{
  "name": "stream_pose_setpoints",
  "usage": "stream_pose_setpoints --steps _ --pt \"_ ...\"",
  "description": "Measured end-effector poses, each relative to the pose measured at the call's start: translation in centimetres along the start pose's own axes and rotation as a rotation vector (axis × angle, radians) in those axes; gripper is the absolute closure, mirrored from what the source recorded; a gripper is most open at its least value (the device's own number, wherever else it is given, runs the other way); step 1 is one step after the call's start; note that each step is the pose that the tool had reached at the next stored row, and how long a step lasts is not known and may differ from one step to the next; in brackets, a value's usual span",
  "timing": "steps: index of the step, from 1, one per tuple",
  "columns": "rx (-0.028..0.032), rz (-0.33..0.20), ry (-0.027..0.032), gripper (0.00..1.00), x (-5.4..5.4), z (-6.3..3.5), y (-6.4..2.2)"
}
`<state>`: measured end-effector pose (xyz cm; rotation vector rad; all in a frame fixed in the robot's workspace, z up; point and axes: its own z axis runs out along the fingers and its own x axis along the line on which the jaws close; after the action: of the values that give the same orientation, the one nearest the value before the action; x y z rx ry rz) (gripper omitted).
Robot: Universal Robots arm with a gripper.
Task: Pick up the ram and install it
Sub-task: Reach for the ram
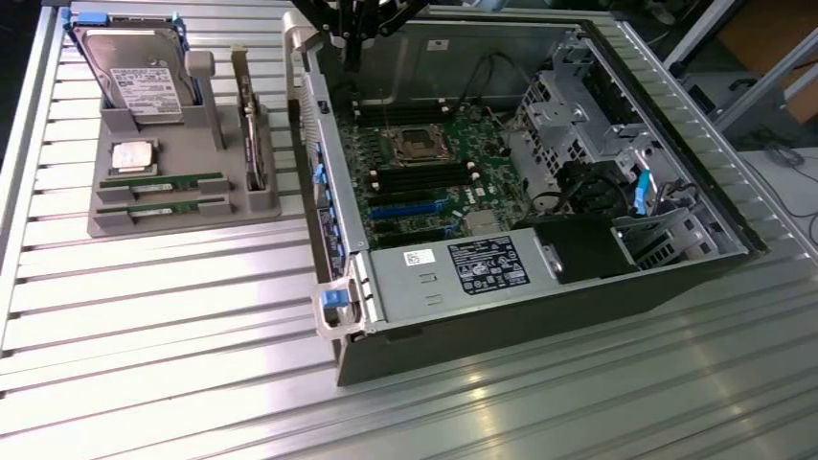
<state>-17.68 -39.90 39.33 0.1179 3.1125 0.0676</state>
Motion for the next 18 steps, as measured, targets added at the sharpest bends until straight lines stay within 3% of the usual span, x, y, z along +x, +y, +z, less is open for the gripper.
stream_pose_setpoints --steps 18 --pt "-0.0001 0.000 -0.0001 0.89 1.8 -0.05 -0.14"
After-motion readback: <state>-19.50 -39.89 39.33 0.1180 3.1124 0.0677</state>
